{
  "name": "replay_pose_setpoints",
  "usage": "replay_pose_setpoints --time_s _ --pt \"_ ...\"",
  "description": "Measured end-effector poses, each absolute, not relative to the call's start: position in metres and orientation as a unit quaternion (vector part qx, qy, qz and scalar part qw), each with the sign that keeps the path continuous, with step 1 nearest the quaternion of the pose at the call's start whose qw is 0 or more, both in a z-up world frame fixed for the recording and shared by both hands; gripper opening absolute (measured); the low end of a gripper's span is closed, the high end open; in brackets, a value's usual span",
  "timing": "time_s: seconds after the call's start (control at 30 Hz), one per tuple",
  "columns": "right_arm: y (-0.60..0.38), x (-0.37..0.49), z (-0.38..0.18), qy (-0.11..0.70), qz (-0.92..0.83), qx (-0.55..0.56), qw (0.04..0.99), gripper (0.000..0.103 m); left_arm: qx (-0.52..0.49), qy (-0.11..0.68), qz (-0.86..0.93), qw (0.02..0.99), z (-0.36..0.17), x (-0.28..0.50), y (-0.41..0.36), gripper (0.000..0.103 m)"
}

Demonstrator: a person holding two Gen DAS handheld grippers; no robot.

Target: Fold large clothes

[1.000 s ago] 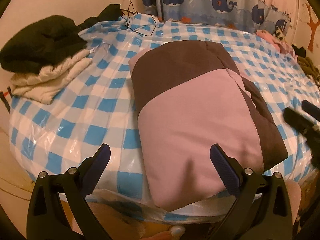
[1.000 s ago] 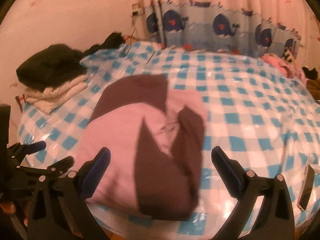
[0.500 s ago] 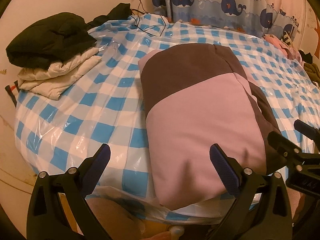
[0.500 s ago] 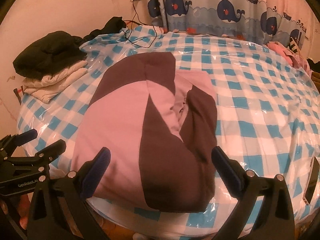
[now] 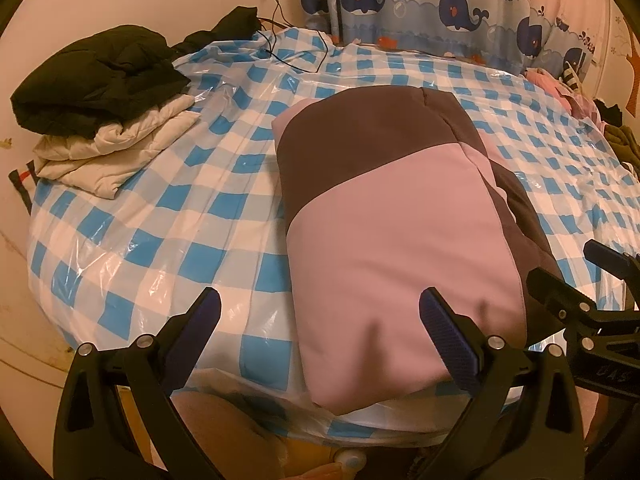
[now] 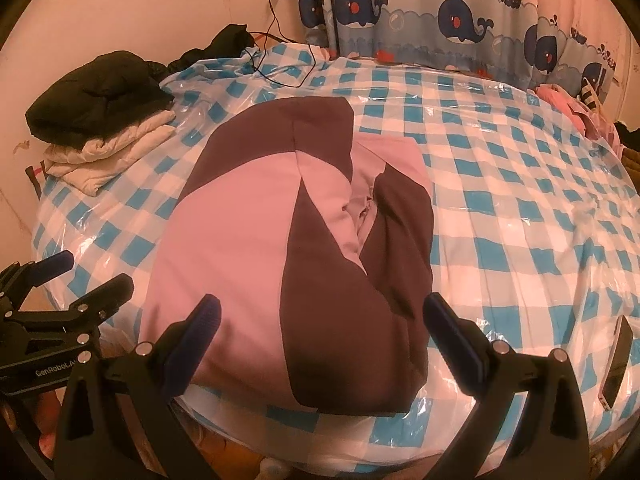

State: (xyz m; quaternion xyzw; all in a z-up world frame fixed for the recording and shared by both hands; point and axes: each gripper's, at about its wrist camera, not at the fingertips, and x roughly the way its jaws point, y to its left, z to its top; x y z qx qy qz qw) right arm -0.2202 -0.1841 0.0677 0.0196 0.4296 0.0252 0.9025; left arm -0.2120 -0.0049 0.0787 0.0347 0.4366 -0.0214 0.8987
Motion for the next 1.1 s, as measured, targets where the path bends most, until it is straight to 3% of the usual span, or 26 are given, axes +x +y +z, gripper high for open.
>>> replay_pose_setpoints --time_s 1.1 --pt "-0.1889 -0.227 0.0676 0.431 0.028 0.02 0.902 0.097 0.03 0.437 -0.023 0.899 0.0815 -0.217 -0.0083 0.096"
